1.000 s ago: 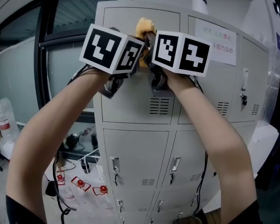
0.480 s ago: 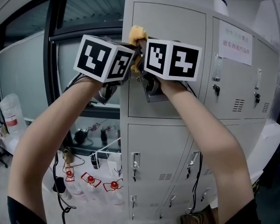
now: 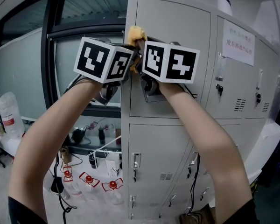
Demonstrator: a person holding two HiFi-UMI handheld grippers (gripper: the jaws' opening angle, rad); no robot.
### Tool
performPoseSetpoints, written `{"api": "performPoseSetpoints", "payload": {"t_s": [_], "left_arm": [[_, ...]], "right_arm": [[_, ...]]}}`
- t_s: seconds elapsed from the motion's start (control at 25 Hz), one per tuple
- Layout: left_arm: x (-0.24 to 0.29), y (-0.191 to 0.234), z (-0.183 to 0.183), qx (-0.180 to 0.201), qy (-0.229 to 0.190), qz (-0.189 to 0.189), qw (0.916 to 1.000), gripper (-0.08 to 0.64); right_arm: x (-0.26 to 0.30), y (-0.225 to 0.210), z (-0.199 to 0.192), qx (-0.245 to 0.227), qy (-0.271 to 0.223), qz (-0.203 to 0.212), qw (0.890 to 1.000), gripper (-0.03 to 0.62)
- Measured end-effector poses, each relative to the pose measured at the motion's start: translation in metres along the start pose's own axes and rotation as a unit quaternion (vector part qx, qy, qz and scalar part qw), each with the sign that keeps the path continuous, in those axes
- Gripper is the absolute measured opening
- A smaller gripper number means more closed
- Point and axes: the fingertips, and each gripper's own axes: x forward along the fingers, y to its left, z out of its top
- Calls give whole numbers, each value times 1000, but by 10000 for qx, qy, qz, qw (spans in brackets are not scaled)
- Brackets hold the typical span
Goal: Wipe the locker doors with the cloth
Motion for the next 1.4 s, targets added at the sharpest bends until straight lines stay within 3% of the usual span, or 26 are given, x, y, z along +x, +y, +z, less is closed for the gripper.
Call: {"api": "performPoseSetpoints", "payload": {"t_s": [0.36, 0.68, 1.4], "left_arm": [[6, -7, 3, 33, 96, 120, 9999, 21], [17, -26, 10, 1, 99, -63, 9999, 20], [95, -130, 38, 17, -9, -687, 9976, 20]], "right_arm": [[-3, -9, 1, 68, 53, 60, 9999, 67], [-17, -26, 5, 50, 111, -58, 9999, 67], [-90, -139, 12, -40, 180, -680, 9975, 67]]}}
